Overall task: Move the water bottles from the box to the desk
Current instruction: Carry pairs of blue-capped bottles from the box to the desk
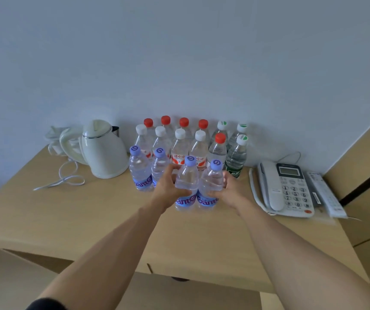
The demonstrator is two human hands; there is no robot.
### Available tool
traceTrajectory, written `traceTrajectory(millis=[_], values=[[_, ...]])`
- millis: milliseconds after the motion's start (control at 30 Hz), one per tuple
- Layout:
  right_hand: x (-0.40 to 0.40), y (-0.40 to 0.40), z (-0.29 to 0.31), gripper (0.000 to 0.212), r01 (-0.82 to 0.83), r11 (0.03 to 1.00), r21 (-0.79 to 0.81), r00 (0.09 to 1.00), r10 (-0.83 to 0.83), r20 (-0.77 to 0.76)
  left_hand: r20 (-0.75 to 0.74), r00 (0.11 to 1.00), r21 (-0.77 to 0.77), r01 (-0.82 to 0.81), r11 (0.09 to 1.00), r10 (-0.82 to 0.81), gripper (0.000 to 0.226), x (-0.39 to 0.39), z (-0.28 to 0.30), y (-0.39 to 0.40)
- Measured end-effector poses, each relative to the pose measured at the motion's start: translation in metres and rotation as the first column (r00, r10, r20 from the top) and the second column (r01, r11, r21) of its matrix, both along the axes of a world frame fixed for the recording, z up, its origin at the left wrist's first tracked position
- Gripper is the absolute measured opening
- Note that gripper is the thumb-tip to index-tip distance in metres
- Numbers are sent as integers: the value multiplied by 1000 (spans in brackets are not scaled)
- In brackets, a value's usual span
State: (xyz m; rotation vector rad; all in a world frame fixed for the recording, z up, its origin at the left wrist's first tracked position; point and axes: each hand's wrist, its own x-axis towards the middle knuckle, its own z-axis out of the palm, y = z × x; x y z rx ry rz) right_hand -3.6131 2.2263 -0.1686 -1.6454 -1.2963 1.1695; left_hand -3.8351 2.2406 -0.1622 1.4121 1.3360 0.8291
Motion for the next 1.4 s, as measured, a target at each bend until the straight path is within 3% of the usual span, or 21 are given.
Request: traceTrajectory(millis=[300,700,900,1033,1400], values=[[-6,-2,-7,67,-2,1000,23,985,-2,173,-59,998,46,32,998,-29,71,1,-9,-7],[-7,-3,6,70,-39,999,-9,972,40,232,-351,935,238,128,963,-38,70,0,13,-11],[-10,-3,28,54,-8,984,176,954,-46,297,-499,861,451,155,879,104,51,2,40,-4],[-13,-6,34,43,-10,970,243,931,-79,355,-569,817,433,196,880,98,35,6,55,7],[-18,-11,35,46,13,967,253,925,-108,365,-702,707,348,239,907,83,32,14,78,38]])
